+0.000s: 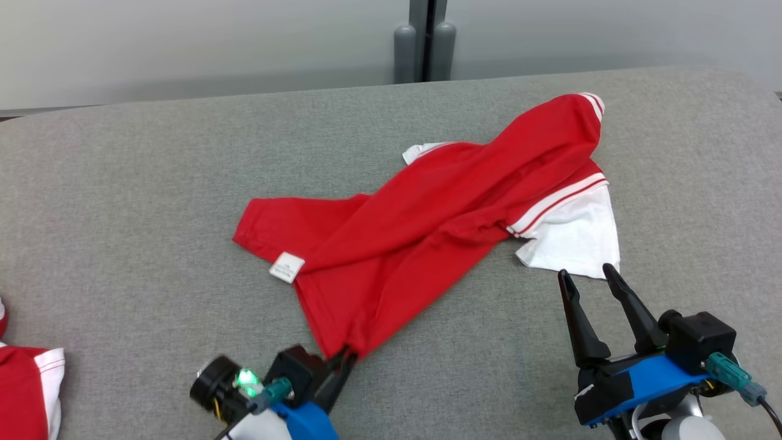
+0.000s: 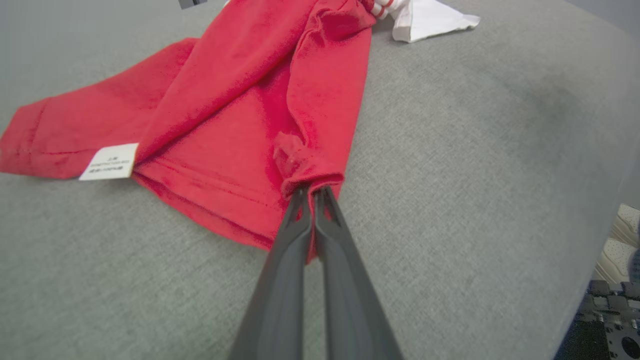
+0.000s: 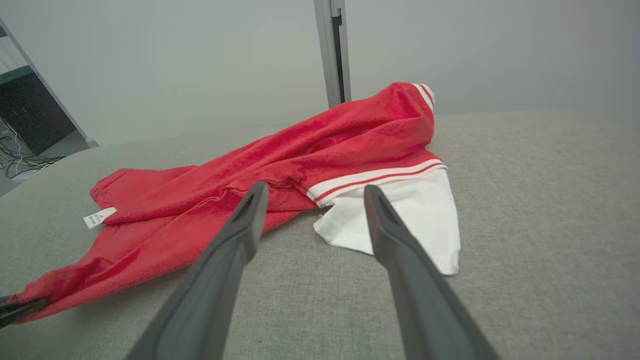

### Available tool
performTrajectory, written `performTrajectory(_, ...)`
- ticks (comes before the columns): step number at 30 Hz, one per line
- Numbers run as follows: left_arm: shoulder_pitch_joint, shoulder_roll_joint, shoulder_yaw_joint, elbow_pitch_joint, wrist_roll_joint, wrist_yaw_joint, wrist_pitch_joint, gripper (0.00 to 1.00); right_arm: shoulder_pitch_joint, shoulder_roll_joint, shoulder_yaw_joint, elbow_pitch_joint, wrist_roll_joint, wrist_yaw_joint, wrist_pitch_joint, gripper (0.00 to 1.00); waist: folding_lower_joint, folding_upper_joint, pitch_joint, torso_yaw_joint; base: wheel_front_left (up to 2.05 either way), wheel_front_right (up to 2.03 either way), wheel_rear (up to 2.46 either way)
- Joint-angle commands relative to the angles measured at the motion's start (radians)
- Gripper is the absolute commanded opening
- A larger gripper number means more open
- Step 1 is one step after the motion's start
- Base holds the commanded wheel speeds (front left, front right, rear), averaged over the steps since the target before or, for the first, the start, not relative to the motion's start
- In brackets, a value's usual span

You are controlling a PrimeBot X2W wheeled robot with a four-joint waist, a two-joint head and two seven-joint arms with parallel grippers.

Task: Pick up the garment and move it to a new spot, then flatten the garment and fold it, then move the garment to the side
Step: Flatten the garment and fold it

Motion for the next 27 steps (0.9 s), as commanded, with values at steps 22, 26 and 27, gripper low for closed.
performTrajectory(22,-0.007,-0.029,0.202,-0.005,-0.216,0.25,0.242,1.0,-0.007,0.0,0.025,0.0,0.012,0.0,0.003,1.0,0.0001,0.0002,-0.007,-0.016,0.0,0.0,0.0)
performTrajectory(26,-0.068,-0.074,0.209,0.105,-0.235,0.268,0.266,1.0,-0.012,-0.001,0.031,0.003,0.011,0.0,0.001,1.0,0.0001,0.0002,-0.002,-0.037,0.0,0.0,0.0)
performTrajectory(27,-0.078,-0.082,0.207,0.128,-0.237,0.271,0.273,1.0,-0.011,-0.001,0.029,0.004,0.009,0.0,0.001,1.0,0.0001,0.0002,-0.001,-0.041,0.0,0.0,0.0)
